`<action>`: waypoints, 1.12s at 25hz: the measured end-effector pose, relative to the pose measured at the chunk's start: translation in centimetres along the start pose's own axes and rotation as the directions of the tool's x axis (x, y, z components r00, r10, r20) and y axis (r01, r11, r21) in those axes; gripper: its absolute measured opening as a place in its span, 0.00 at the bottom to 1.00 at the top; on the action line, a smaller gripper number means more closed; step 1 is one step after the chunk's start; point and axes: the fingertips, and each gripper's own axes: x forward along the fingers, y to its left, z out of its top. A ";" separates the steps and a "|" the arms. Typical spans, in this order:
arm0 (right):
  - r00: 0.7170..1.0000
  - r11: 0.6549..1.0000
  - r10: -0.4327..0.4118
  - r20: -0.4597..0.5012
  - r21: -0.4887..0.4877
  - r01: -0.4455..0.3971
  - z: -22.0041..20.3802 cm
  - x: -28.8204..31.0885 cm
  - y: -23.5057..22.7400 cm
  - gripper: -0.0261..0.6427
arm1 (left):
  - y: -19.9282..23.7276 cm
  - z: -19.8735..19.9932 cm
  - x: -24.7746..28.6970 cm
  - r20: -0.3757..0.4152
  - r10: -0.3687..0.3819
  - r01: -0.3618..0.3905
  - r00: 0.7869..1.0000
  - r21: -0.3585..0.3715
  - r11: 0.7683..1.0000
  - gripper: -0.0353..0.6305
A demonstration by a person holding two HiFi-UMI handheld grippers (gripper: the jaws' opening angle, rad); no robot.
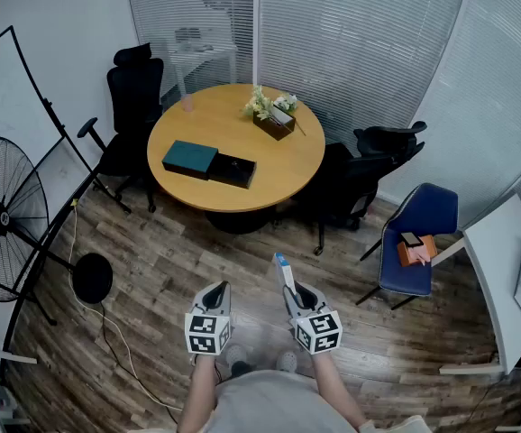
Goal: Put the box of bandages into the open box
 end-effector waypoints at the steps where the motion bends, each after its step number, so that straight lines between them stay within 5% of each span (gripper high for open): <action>1: 1.000 1.000 0.004 -0.003 -0.006 -0.004 -0.1 0.0 0.1 0.16 | 0.0 -0.1 0.0 0.002 0.000 0.000 1.000 -0.004 1.000 0.07; 15: 0.997 0.998 0.054 -0.060 0.025 -0.052 -1.7 2.4 3.5 0.16 | 2.2 -1.4 -1.0 0.000 -0.037 0.037 0.999 -0.013 0.999 0.07; 28: 0.992 0.995 0.104 -0.071 -0.008 -0.104 -0.6 9.9 10.1 0.16 | 11.6 -1.1 -1.9 0.003 -0.020 0.020 1.000 -0.020 1.000 0.07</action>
